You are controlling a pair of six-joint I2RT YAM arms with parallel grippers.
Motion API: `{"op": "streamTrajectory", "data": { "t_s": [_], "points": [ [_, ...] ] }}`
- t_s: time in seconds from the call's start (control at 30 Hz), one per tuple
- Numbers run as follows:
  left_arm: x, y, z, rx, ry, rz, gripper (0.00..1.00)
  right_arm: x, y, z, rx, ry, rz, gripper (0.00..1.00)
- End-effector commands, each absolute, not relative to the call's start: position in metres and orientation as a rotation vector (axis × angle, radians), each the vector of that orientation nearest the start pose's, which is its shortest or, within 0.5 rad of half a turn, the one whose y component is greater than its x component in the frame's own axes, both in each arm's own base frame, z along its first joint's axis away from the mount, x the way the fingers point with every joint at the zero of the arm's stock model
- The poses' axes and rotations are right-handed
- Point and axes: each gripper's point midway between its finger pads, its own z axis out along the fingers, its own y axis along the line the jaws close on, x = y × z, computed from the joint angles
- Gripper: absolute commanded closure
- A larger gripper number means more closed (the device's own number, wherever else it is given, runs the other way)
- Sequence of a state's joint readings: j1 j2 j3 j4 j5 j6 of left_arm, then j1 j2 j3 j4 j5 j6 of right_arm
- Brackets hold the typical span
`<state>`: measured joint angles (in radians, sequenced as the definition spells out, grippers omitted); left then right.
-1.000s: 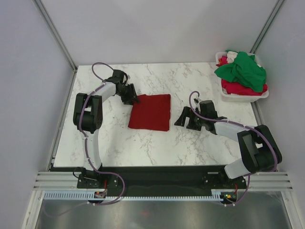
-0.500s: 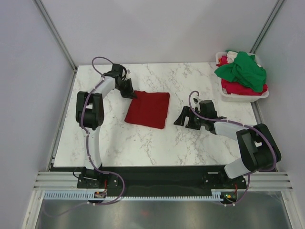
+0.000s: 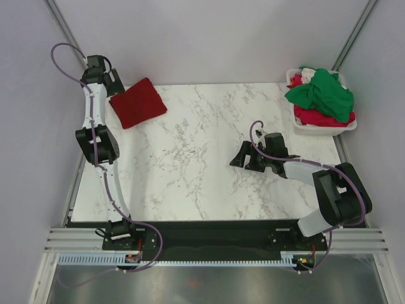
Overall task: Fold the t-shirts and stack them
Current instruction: Neatly place the folded tshirt to the corner
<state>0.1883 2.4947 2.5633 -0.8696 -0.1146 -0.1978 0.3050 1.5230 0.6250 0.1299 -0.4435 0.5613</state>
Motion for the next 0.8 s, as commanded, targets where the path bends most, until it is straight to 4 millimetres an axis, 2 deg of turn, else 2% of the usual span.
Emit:
{"op": "streamTrajectory", "data": {
  "t_s": [0.0,0.07,0.13,0.17,0.23,0.27,0.3,0.33,0.37,0.4,0.47,0.5,0.57,0.6,0.63,0.7,0.77],
  "points": [
    [0.592,0.118,0.213,-0.543,2.175,0.260,0.00,0.298,0.197,0.039,0.043,2.431,0.953,0.02],
    [0.588,0.112,0.237,-0.532,2.136,0.243,0.00,0.298,0.197,0.039,0.044,2.431,0.954,0.02],
    [0.588,0.093,0.253,-0.489,2.121,0.160,0.00,0.298,0.197,0.039,0.043,2.429,0.957,0.02],
    [0.594,0.073,0.255,-0.438,2.121,0.100,0.00,0.298,0.197,0.039,0.042,2.431,0.958,0.02],
    [0.602,0.036,0.245,-0.332,2.154,-0.017,0.00,0.298,0.198,0.038,0.044,2.434,0.960,0.02],
    [0.609,0.012,0.225,-0.294,2.190,-0.060,0.00,0.298,0.198,0.038,0.041,2.434,0.960,0.02],
    [0.612,-0.009,0.215,-0.264,2.215,-0.168,0.01,0.298,0.198,0.038,0.039,2.434,0.959,0.02],
    [0.615,-0.019,0.203,-0.255,2.234,-0.236,0.05,0.298,0.197,0.038,0.040,2.432,0.959,0.02],
    [0.618,-0.049,0.175,-0.228,2.285,-0.299,0.06,0.298,0.198,0.038,0.038,2.432,0.960,0.02],
    [0.620,-0.062,0.165,-0.253,2.298,-0.392,0.08,0.298,0.198,0.038,0.038,2.432,0.960,0.02],
    [0.623,-0.067,0.140,-0.304,2.332,-0.466,0.11,0.298,0.198,0.039,0.036,2.432,0.959,0.02],
    [0.625,-0.071,0.120,-0.356,2.360,-0.526,0.13,0.298,0.198,0.039,0.037,2.430,0.957,0.02],
    [0.623,-0.068,0.101,-0.419,2.389,-0.553,0.14,0.298,0.197,0.038,0.037,2.431,0.956,0.02],
    [0.618,-0.063,0.083,-0.474,2.425,-0.556,0.14,0.297,0.197,0.038,0.037,2.432,0.957,0.02],
    [0.617,-0.041,0.075,-0.537,2.430,-0.544,0.15,0.297,0.197,0.038,0.035,2.432,0.956,0.02],
    [0.607,-0.032,0.057,-0.583,2.470,-0.538,0.17,0.297,0.197,0.039,0.035,2.430,0.957,0.02],
    [0.600,-0.016,0.050,-0.607,2.485,-0.518,0.19,0.298,0.198,0.039,0.036,2.427,0.958,0.02]
  ]
}}
